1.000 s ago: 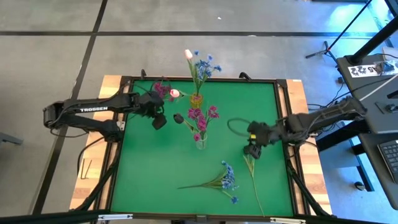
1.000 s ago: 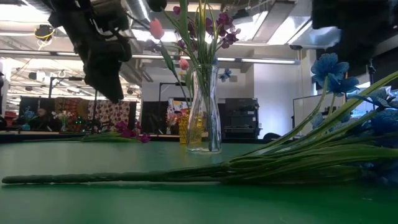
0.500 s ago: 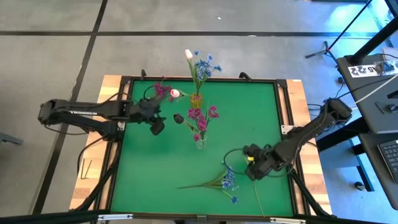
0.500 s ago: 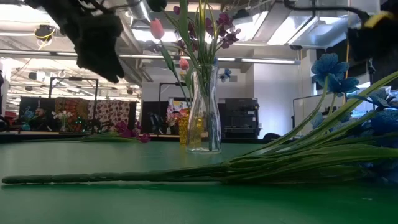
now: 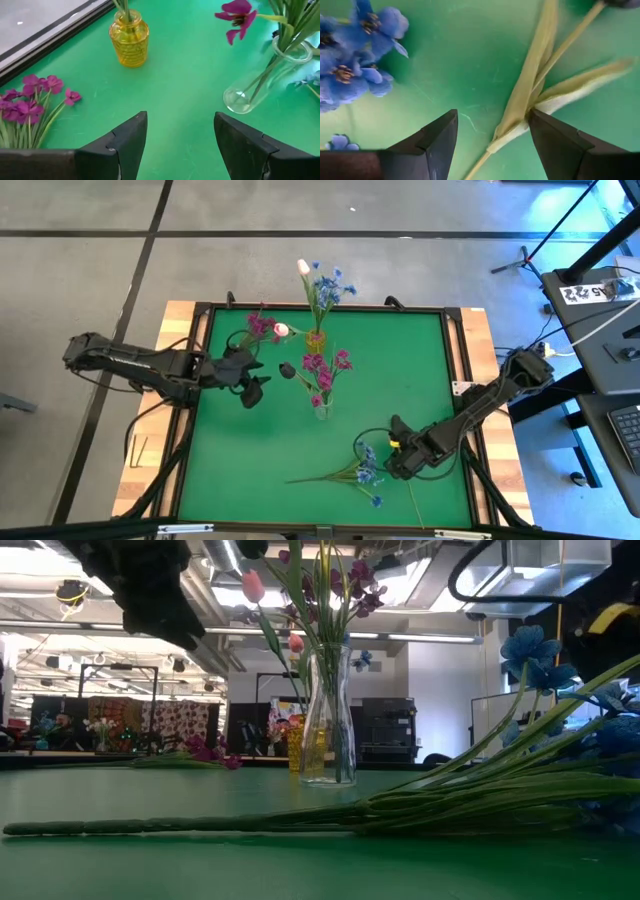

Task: Sort flowers into vase by color
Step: Put the black flower into the transparent vase

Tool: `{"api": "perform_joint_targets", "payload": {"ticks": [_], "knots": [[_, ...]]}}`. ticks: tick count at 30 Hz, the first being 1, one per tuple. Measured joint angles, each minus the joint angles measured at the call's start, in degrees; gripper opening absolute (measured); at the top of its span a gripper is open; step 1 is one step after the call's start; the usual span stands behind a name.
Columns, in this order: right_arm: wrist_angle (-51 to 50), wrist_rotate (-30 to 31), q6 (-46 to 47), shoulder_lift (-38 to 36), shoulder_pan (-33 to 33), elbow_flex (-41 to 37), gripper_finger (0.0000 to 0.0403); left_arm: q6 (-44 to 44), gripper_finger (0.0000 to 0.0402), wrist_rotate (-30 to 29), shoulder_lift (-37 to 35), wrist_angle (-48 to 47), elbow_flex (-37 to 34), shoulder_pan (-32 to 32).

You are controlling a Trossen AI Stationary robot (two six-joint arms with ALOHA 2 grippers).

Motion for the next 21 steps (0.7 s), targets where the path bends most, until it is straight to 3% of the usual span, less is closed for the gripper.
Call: {"api": "perform_joint_targets", "payload": {"ticks": [12,21], "knots": [[-0.3,-1.2,-0.9,1.9,-0.1,0.1,0.0243,-0.4,0.0224,-2.0,0.0,1.6,0.0,-2.5],[-1.7,-3.1,-0.5,-2.1,-0.1,-0.1,0.0243,-0.3,0.0224,-2.2,0.0,2.1,0.0,-2.4]]}}
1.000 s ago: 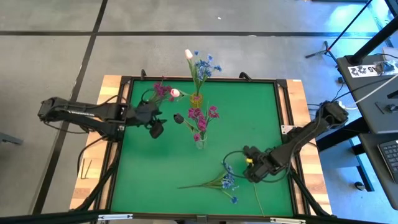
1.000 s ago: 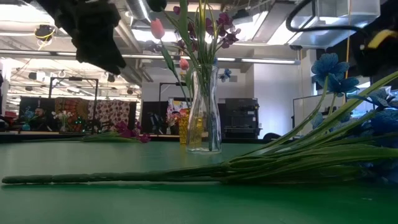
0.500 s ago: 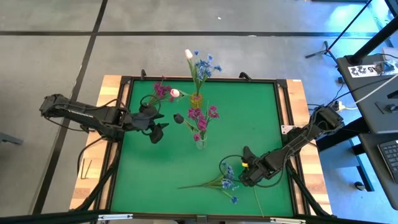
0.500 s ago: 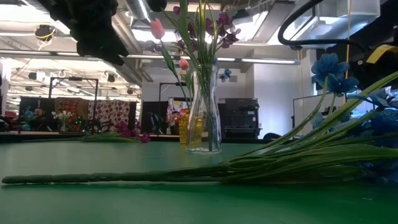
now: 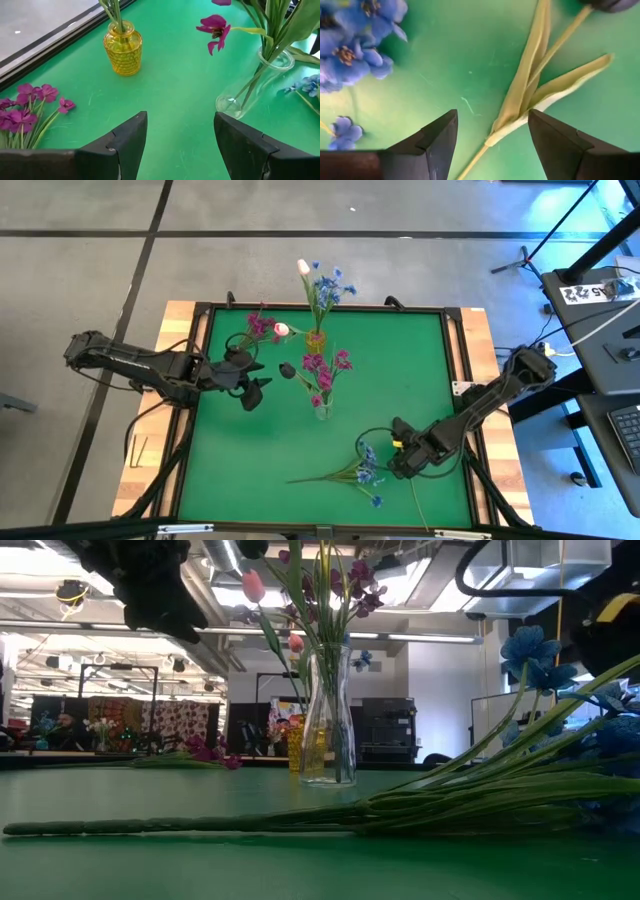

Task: Sort flowers into vase by color
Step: Put the black flower into the transparent vase

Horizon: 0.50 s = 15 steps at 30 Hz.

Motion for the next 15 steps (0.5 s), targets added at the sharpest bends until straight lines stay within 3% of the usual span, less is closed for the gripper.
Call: {"api": "perform_joint_targets", "payload": {"ticks": [6,15], "knots": [[-2.6,0.7,2.0,-1.4,0.0,0.0,0.0243,0.2,0.0224,0.0,0.0,-0.1,0.0,0.0],[-3.2,-1.6,2.7,2.7,0.0,0.0,0.0243,0.2,0.0224,0.0,0.0,-0.1,0.0,0.0]]}}
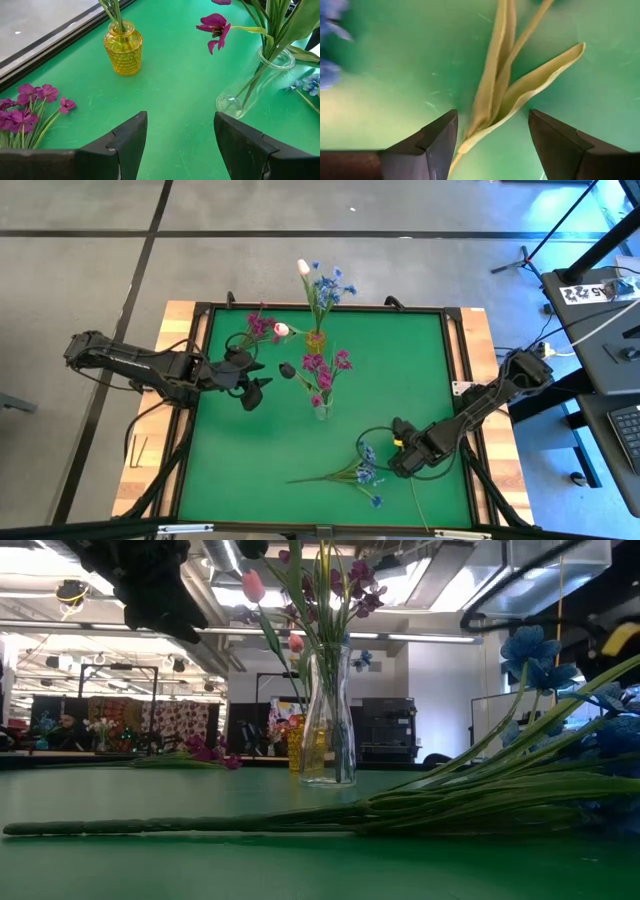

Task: Sort flowers into vase by color
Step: Put the black flower into the transparent vase

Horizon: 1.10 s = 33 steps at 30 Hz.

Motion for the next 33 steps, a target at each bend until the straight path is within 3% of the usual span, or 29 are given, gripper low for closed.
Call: {"api": "perform_joint_targets", "payload": {"ticks": [5,8,17,20,27,33], "knots": [[-0.1,-0.8,-0.4,2.1,0.0,0.3,0.0241,0.0,0.0224,0.0,0.0,0.0,0.0,0.0],[-0.3,-0.9,-0.7,2.2,0.0,0.2,0.0217,0.0,0.0224,0.0,0.0,0.0,0.0,0.0],[-0.1,-0.9,-3.2,1.9,0.0,0.1,0.005,-0.1,0.0224,0.0,0.0,0.6,0.0,0.0],[-0.4,-0.4,-4.1,1.0,-0.1,0.0,0.0012,-0.1,0.0224,0.0,0.0,0.6,0.0,0.0],[-2.0,8.6,-3.3,-4.3,-0.1,-0.1,0.0025,-0.3,0.0224,0.0,0.0,0.6,0.0,0.0],[-2.5,20.8,-4.1,-12.6,-0.1,-0.1,0.0007,-0.3,0.0224,0.1,0.0,1.4,0.0,0.0]]}}
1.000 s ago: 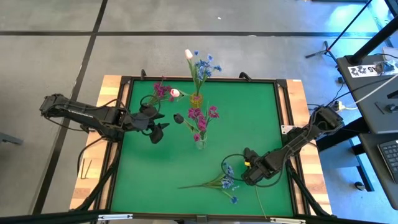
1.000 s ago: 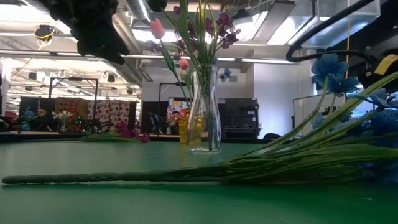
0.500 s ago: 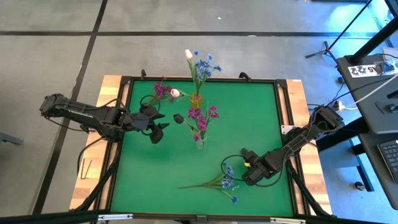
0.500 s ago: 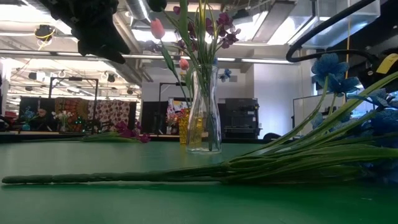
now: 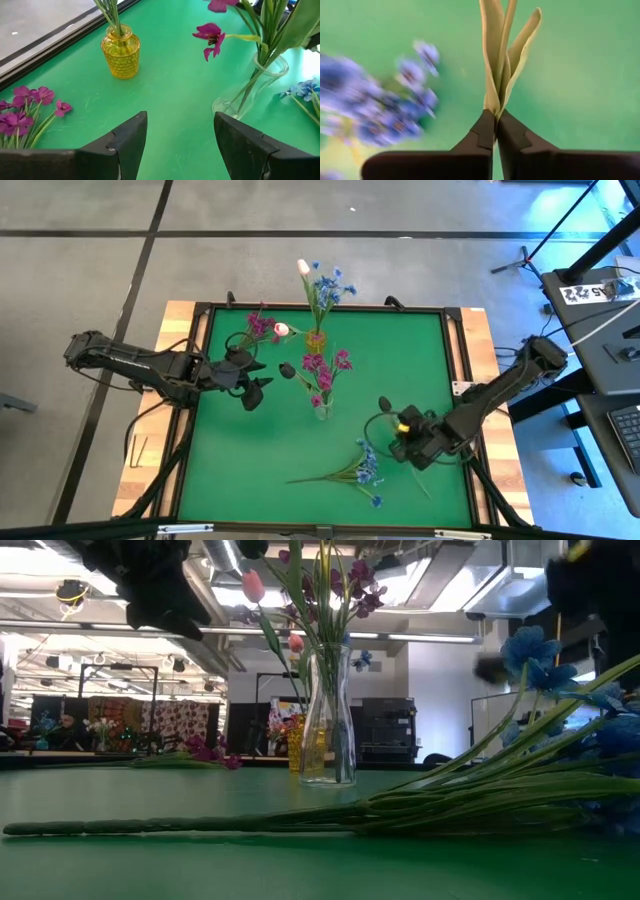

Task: Sort flowers into vase by color
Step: Put the black flower into the transparent vase

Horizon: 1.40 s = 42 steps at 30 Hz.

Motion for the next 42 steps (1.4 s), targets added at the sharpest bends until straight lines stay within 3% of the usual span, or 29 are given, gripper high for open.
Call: {"api": "perform_joint_targets", "payload": {"ticks": [7,10,13,17,24,28,32,42], "knots": [[3.7,21.7,-9.0,-11.9,0.0,0.0,0.0014,1.7,0.0224,0.0,0.0,2.0,0.0,0.0],[13.0,31.6,-22.4,-14.8,0.0,0.1,0.0014,1.8,0.0224,0.0,0.0,2.3,0.0,0.0],[24.7,35.4,-38.0,-15.4,-1.5,0.1,0.0011,1.8,0.0224,0.0,0.0,2.3,0.0,0.0],[39.8,33.6,-57.2,-15.4,-4.7,0.1,0.001,1.9,0.0224,-0.1,0.0,2.3,0.0,0.0],[58.7,27.1,-79.4,-13.5,-11.0,0.1,0.0011,1.9,0.0224,-0.2,0.0,2.3,0.0,0.0],[69.5,18.5,-88.8,-9.3,-15.4,0.1,0.0011,1.9,0.0224,-1.4,0.0,2.3,0.0,0.1],[76.7,10.2,-93.3,-6.3,-18.7,0.1,0.001,1.9,0.0224,-1.4,0.0,2.3,0.0,0.0],[79.7,5.9,-96.5,-5.6,-22.6,0.2,0.0011,1.8,0.0224,-1.1,0.0,2.1,0.0,0.1]]}}
